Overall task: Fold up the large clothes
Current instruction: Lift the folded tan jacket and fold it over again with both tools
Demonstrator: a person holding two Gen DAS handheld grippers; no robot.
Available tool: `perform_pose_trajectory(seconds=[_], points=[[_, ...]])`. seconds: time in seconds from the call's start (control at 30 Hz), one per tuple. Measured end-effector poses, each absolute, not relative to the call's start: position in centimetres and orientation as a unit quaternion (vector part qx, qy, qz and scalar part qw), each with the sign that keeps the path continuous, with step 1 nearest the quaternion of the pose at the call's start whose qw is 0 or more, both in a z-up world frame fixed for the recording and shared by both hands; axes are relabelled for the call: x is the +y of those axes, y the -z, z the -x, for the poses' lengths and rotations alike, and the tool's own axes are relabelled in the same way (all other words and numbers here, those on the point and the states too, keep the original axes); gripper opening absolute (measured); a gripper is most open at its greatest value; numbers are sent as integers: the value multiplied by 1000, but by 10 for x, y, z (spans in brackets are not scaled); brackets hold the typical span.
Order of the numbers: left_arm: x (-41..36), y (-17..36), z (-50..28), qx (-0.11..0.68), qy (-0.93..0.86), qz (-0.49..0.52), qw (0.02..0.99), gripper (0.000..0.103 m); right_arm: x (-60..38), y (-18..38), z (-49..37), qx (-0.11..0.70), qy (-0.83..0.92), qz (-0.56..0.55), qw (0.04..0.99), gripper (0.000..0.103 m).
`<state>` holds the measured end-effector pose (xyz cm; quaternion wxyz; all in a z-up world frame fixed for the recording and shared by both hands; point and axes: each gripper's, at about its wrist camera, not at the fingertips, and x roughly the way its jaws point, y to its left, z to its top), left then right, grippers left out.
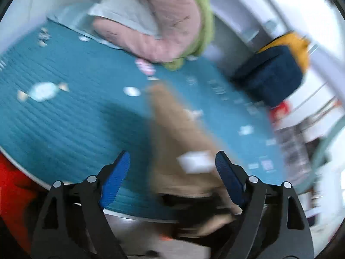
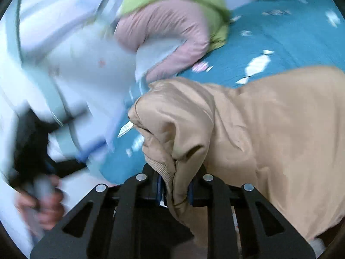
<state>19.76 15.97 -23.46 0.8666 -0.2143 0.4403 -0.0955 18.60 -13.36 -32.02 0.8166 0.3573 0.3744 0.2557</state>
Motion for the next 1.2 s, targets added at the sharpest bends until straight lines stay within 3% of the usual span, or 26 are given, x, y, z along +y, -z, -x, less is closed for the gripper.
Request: perform_pose_trajectory(seconds=[0.3, 0.53, 0.77, 1.03, 1.17, 1.2], points=[[65, 319, -221, 549, 146, 181, 803, 82, -246, 330, -163, 321, -163, -503, 786, 16], [-2, 339, -212, 563, 205, 132, 790, 81, -297, 361, -129, 321, -46, -544, 774, 20], [-46, 363, -201, 586, 232, 77, 772, 82, -308, 357, -121, 365, 11, -485, 794, 28], [-63, 372, -195, 584, 224, 49, 779, 82, -318, 295, -116, 354, 24, -346, 869, 54], [-68, 373, -189, 579, 224, 42, 783, 82, -299, 306, -155, 423, -37, -294, 856, 52], [-68, 373, -188, 578, 225, 43, 783, 82, -297, 315, -162, 438, -43, -288, 851, 45]])
